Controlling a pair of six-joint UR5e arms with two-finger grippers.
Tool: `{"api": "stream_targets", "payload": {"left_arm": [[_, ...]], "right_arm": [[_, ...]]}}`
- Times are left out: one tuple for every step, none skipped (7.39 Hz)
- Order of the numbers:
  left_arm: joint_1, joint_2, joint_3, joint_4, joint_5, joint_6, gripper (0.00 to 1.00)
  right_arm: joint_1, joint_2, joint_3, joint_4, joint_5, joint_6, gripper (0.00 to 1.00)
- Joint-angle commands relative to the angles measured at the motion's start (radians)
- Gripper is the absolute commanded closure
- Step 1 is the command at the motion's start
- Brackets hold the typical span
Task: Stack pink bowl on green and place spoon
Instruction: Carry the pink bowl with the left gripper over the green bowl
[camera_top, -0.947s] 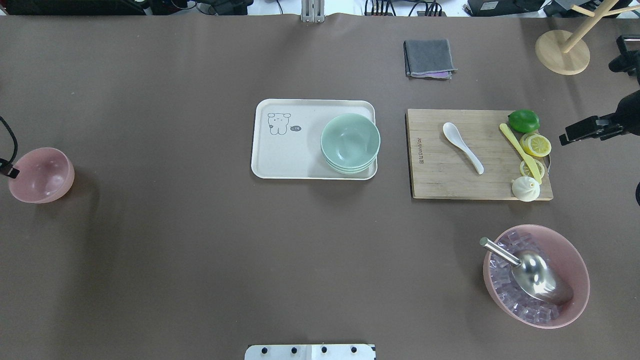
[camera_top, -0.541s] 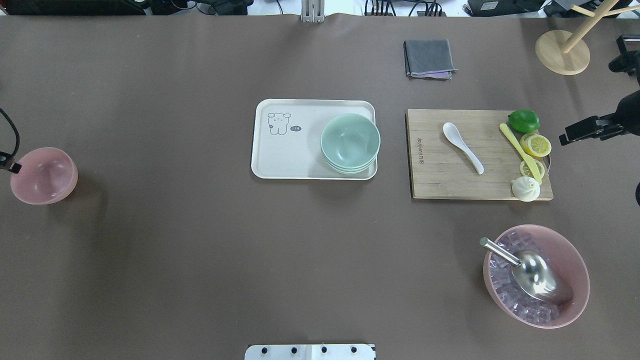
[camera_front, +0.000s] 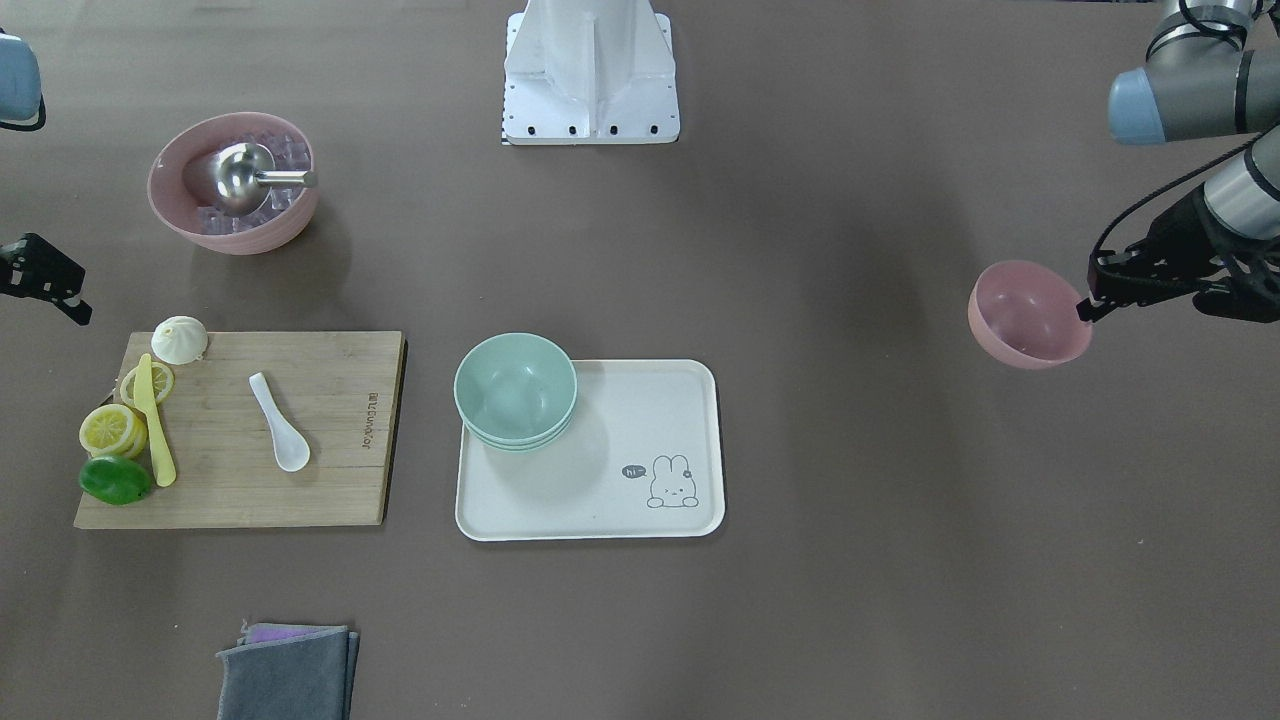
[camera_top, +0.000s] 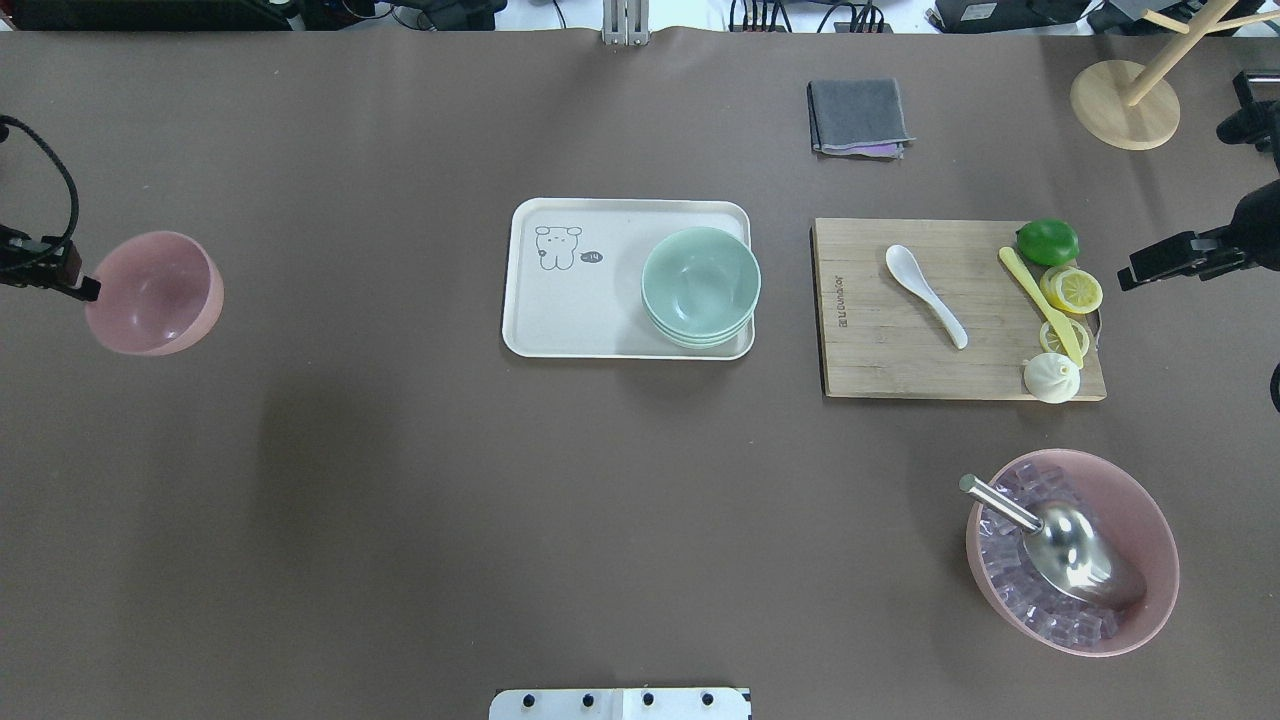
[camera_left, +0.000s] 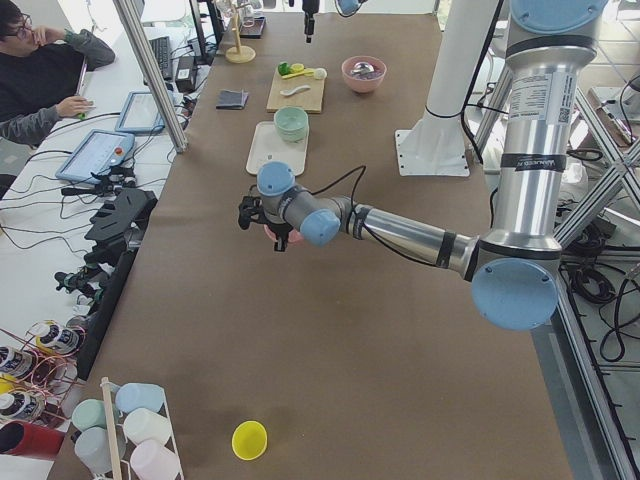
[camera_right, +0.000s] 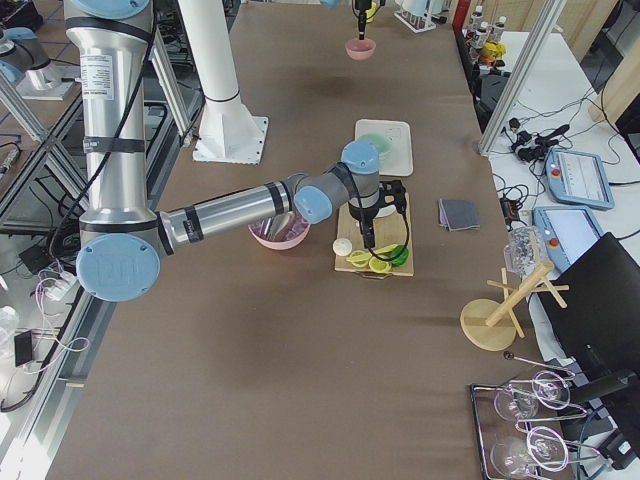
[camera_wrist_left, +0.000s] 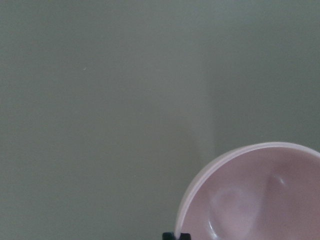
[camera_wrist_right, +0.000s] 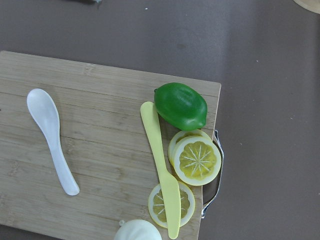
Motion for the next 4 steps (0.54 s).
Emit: {"api": "stream_targets", "payload": {"left_arm": [[0.073, -0.223, -0.065, 0.228, 0.005, -0.185, 1.00], [0.133, -0.337, -0.061, 0.311, 0.009, -0.269, 1.00], [0.179, -0.420, -0.053, 0.363, 0.037, -0.332, 1.00], [0.231, -0.476, -0.043, 0.367, 0.073, -0.400, 1.00]], "right_arm": [[0.000, 0.000, 0.000, 0.000, 0.001, 0.000, 0.00], [0.000, 0.000, 0.000, 0.000, 0.001, 0.000, 0.00], [0.000, 0.000, 0.000, 0.000, 0.001, 0.000, 0.00], [0.000, 0.001, 0.000, 0.000, 0.001, 0.000, 0.00]]}}
